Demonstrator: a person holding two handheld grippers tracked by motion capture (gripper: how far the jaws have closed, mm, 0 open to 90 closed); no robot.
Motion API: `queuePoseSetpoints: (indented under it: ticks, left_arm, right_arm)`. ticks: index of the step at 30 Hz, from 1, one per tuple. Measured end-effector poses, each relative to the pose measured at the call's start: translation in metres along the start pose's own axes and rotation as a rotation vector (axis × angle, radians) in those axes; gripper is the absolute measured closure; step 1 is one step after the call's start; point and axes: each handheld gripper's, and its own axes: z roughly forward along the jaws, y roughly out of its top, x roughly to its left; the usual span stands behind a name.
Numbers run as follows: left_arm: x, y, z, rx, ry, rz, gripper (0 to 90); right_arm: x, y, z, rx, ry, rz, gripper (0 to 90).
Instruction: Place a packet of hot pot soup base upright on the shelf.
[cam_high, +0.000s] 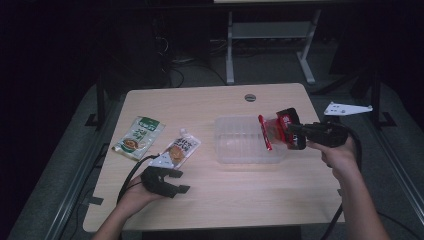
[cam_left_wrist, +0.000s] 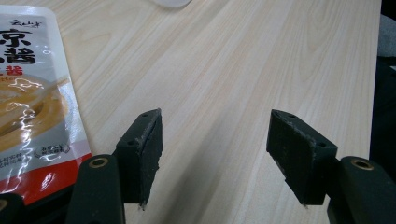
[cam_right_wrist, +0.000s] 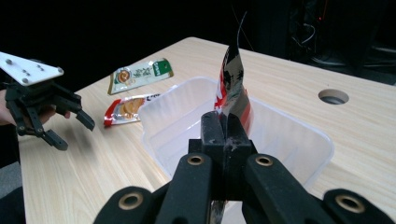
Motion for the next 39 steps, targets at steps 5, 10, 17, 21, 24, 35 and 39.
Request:
queuePoseSetpoints:
  ticks: [5, 10, 17, 21, 24, 35, 39]
  left_arm:
    - [0.000, 0.000, 0.000, 0.004, -0.001, 0.000, 35.7]
    - [0.000, 0.000, 0.001, 0.006, -0.004, 0.008, 35.7]
    - [0.000, 0.000, 0.002, 0.014, -0.011, 0.007, 35.7]
    - [0.000, -0.001, 0.003, 0.020, -0.014, 0.002, 35.6]
    - [0.000, -0.001, 0.003, 0.021, -0.016, -0.001, 35.6]
    - [0.001, -0.001, 0.003, 0.026, -0.021, -0.002, 35.5]
    - [0.000, -0.001, 0.004, 0.027, -0.023, -0.002, 35.5]
  right_arm:
    - [0.000, -0.002, 0.003, 0.022, -0.014, -0.003, 89.8]
    - [0.001, -0.003, 0.006, 0.034, -0.019, -0.009, 89.6]
    - [0.002, -0.004, 0.010, 0.039, -0.022, -0.003, 89.5]
    - [0.002, -0.005, 0.011, 0.043, -0.019, -0.006, 89.5]
    - [0.003, -0.005, 0.013, 0.045, -0.021, 0.002, 89.4]
    - [0.005, -0.007, 0.021, 0.058, -0.023, 0.003, 89.3]
    - [0.005, -0.008, 0.025, 0.070, -0.029, 0.010, 89.2]
